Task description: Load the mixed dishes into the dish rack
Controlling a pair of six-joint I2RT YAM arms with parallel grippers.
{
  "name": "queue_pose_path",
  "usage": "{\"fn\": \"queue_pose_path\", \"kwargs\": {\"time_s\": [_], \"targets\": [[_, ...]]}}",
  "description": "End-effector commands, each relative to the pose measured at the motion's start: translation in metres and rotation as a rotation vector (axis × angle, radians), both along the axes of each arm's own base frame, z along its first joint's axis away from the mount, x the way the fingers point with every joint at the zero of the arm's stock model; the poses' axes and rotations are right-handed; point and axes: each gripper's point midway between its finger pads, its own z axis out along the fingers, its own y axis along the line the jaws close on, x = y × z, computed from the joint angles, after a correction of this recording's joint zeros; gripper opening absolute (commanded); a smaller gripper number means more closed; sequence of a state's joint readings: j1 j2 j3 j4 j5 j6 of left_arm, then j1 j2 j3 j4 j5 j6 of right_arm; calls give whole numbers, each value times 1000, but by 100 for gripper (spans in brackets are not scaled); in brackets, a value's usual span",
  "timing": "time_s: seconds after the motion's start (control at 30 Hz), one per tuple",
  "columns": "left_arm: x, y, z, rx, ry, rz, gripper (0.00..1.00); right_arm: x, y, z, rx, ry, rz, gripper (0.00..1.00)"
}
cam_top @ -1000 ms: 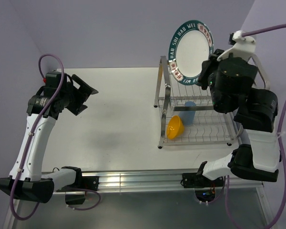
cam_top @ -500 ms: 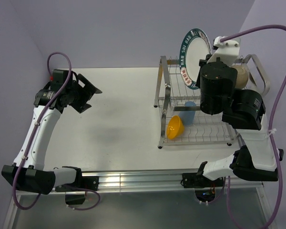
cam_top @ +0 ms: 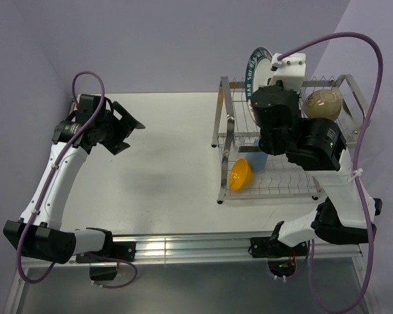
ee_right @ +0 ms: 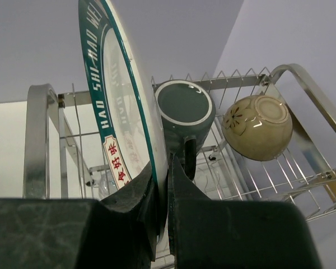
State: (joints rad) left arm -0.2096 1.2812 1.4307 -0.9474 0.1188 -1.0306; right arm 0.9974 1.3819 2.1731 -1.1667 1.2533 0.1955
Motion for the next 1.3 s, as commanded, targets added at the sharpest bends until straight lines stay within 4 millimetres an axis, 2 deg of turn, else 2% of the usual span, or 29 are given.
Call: {"fn": "queue_pose_path", "kwargs": {"time_s": [0.0,0.47,0.83,1.27], "targets": [[2,-1,8,-1,-40,-1,90,-4,-6,4,62,-32,-35,0],[-7,1,-5,6,-11,-3,90,-4,-3,-13,53,14,-68,0],[-11,1,-10,8,1,-12,91,-6,-9,-9,60,-4,-92,0],[-14,0,-14,-5,2,-10,91,-7,-36,-14,35,-1,-119,0]]}}
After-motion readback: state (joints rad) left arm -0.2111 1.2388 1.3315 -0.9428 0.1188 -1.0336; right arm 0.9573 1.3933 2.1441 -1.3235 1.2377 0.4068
